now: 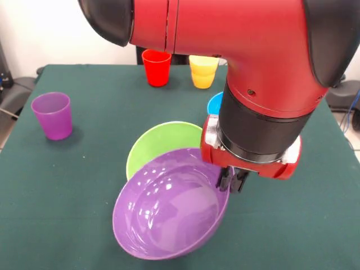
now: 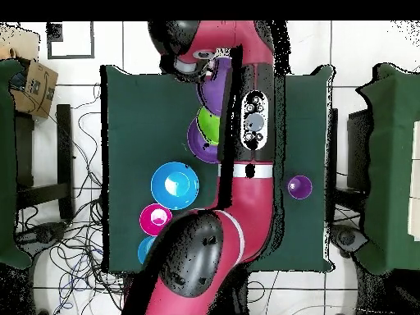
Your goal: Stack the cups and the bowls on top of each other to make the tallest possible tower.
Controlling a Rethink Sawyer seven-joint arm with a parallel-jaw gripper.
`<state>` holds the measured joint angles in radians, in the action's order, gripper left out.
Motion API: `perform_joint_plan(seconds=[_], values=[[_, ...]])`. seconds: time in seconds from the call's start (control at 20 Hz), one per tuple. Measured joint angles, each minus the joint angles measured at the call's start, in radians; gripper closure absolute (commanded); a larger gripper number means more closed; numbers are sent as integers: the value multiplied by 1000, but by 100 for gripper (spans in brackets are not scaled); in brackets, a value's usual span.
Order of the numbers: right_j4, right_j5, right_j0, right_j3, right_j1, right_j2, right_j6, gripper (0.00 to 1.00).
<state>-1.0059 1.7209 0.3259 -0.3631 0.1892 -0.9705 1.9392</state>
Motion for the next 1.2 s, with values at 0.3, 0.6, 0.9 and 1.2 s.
perform_joint_plan(seconds=[0.3,0.6,0.9,1.2], values=[[172,-386,89,-231,62,40,0,100],[260,-658,145,-391,124,97,7,100],[325,-677,156,-484,183,167,8,100],[364,-678,155,-557,229,219,8,100]])
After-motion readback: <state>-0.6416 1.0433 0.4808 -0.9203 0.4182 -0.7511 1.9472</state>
